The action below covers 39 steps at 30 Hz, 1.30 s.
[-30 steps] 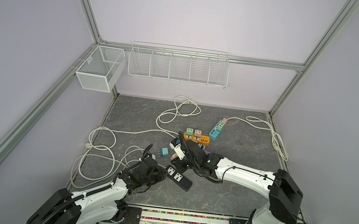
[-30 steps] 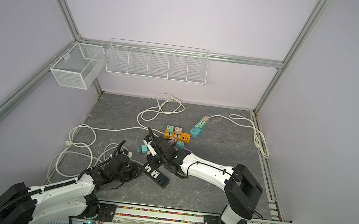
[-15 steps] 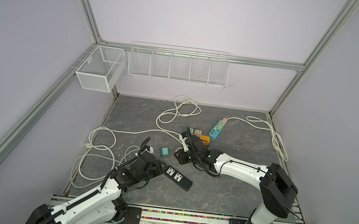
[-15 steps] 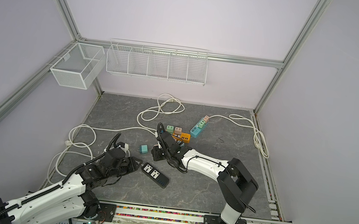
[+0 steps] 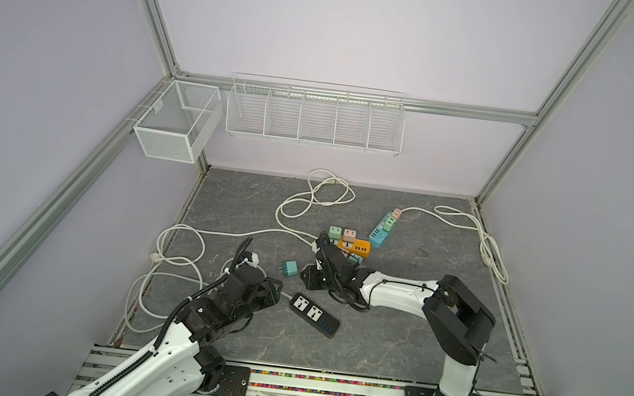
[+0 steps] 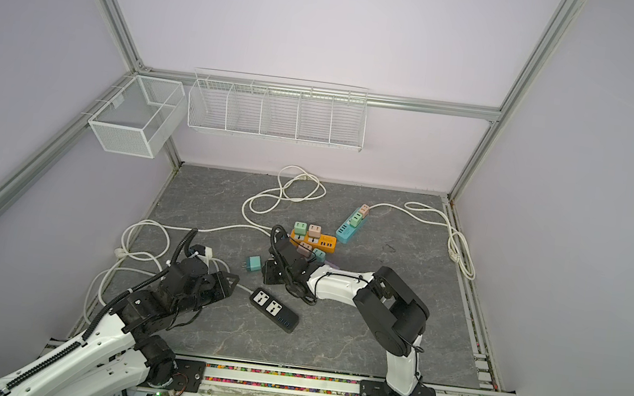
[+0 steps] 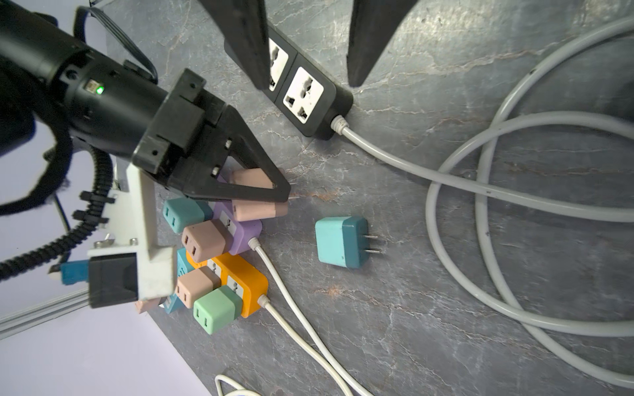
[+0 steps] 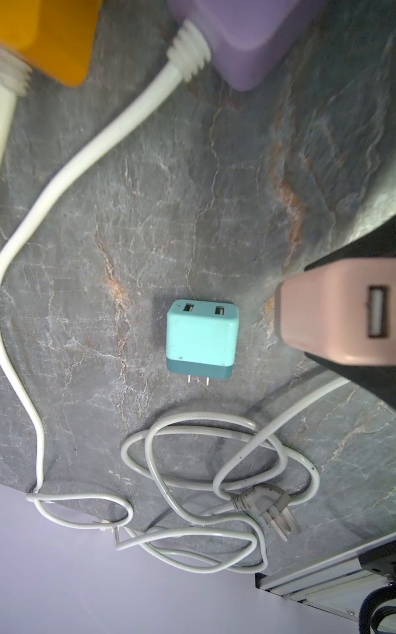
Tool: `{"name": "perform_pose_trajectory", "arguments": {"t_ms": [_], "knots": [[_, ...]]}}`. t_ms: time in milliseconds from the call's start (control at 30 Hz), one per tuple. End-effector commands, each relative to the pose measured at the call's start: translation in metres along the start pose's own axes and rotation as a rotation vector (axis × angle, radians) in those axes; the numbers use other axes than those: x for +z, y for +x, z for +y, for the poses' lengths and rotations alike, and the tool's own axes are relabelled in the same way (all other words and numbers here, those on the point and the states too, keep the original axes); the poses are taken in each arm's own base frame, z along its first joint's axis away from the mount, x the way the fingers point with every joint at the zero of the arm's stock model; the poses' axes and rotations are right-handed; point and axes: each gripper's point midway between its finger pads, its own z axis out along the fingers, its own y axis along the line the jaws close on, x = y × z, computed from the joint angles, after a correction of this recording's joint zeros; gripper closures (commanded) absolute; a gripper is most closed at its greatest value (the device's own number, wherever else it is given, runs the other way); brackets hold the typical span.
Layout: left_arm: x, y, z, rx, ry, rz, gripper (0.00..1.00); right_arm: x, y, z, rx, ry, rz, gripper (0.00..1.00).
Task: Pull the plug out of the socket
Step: 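Carry the pink plug beside the mint plug with the right gripper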
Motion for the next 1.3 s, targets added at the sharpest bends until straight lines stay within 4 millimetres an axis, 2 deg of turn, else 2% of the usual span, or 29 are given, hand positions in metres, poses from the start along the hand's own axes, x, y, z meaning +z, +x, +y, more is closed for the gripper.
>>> {"name": "perform_pose_trajectory", "arguments": {"t_ms": [0, 533, 733, 933, 1133, 1267], "knots": [[-0.009, -0.007, 0.005, 0.017, -0.037, -0.027, 0.6, 0.008, -0.009, 0.018, 0.02, -0.042, -0.034, 0.84], [-0.007, -0.001, 0.01, -0.007, -0.036, -0.017, 0.56, 0.037, 0.006, 0.031, 0.014, -0.083, -0.006, 0.81], [-0.002, 0.002, 0.011, -0.017, -0.027, -0.01, 0.56, 0.042, 0.015, 0.023, 0.018, -0.063, 0.007, 0.74], [-0.001, 0.001, 0.007, -0.007, -0.026, -0.003, 0.55, 0.036, 0.012, 0.023, 0.008, -0.061, -0.009, 0.58], [-0.003, -0.002, 0.002, 0.006, -0.017, -0.002, 0.54, 0.024, 0.006, 0.022, -0.008, -0.048, -0.026, 0.49], [-0.004, -0.001, -0.003, 0.013, 0.005, 0.006, 0.49, 0.013, 0.009, 0.013, -0.007, -0.02, -0.035, 0.46]]}}
